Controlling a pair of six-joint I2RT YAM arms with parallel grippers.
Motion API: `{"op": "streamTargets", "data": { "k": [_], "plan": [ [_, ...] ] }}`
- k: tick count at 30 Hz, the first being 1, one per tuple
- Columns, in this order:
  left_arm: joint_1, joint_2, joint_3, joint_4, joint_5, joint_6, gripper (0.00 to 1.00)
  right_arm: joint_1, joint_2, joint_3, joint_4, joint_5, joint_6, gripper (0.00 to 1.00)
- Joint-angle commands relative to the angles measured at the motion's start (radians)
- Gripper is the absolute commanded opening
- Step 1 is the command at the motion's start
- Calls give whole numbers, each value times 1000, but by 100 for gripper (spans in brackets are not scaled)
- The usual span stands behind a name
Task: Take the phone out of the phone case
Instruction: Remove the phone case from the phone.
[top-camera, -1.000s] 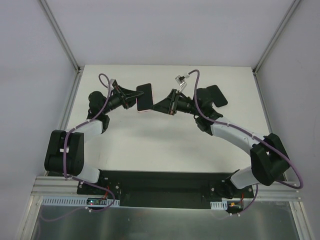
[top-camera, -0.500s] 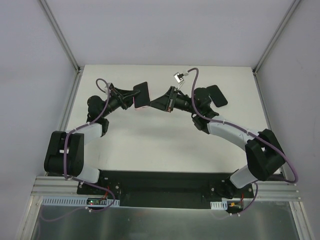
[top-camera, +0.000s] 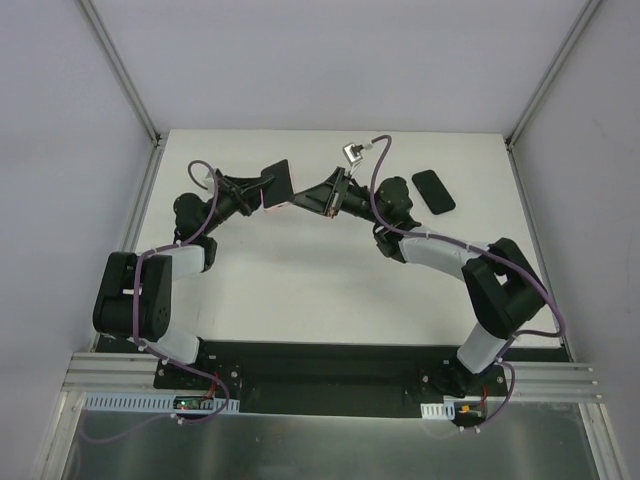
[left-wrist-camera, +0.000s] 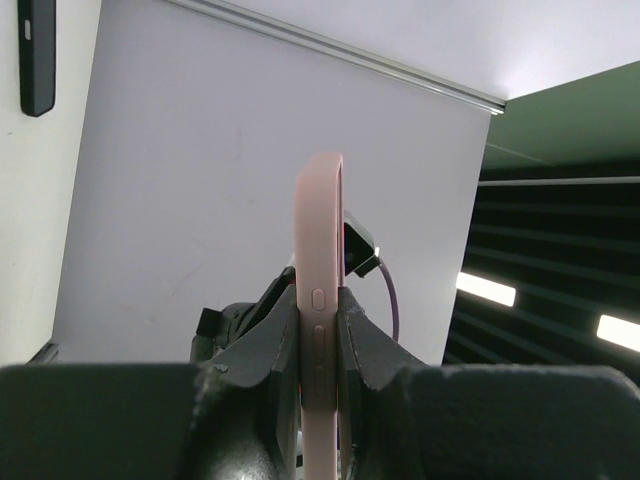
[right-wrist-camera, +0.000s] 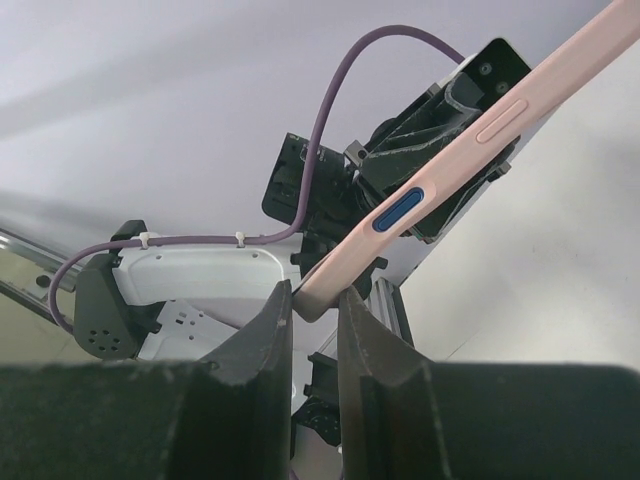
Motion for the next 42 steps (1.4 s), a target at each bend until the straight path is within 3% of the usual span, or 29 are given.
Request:
{"op": "streamTargets", "data": {
  "k": [1,13,42],
  "plan": [
    [-12,0,-13,6,-4,0,0,24,-16,93,465,-16,-48,2],
    [-38,49,18,149,-40,-97,0,31,-28,88,466,-34,-202,1],
    [-58,167,58,280,-60,-158,0,58,-17,265,466,-155,-197,8]
  ]
}}
